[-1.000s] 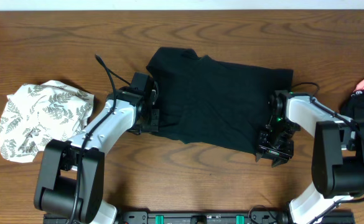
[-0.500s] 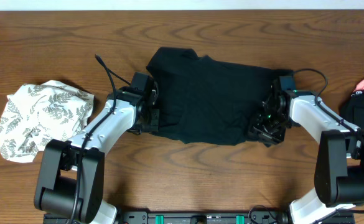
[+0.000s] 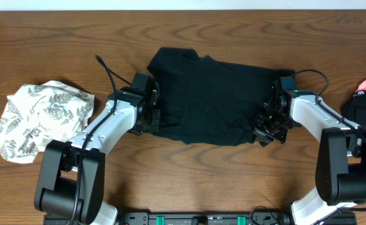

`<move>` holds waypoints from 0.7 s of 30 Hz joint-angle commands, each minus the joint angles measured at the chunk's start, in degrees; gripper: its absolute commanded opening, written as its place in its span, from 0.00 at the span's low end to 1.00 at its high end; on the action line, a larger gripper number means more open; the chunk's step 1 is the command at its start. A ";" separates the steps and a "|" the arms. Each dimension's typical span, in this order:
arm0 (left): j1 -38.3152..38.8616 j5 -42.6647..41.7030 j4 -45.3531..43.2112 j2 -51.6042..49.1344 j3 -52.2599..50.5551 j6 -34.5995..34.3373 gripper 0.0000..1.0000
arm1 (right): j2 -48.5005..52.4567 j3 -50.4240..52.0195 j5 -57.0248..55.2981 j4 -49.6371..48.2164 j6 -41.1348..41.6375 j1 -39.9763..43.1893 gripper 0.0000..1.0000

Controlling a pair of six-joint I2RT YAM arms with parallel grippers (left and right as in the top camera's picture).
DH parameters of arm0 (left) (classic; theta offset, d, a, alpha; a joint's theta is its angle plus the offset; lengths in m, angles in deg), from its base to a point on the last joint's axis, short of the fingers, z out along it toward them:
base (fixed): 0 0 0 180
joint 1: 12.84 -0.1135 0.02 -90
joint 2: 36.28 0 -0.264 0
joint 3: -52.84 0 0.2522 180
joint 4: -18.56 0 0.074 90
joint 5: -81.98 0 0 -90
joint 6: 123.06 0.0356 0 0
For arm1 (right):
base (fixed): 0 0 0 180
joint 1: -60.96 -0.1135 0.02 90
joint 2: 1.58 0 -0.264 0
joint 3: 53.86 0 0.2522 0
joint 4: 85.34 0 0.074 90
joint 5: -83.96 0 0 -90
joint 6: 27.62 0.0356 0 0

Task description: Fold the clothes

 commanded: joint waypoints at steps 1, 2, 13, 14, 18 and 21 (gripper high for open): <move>0.00 0.26 0.50 0.79 1.09 -0.24 0.06 | -0.55 2.71 -4.79 0.87 -4.24 -0.20 0.02; 0.00 0.24 0.83 0.90 1.09 -0.04 0.06 | -2.93 2.71 -4.81 1.33 -5.14 -0.20 0.01; 0.00 0.24 3.28 10.71 1.16 0.15 0.06 | -30.38 1.84 -13.64 7.28 -7.45 3.91 0.01; 0.00 0.24 3.41 12.63 1.16 0.15 0.06 | -32.00 1.81 -13.70 7.26 -7.50 4.81 0.01; 0.00 0.26 3.52 18.58 1.16 0.15 0.06 | -33.22 1.84 -13.55 7.26 -9.57 7.30 0.01; 0.00 0.26 3.13 20.94 1.16 0.17 0.06 | -32.00 1.84 -13.57 6.56 -11.78 7.74 0.01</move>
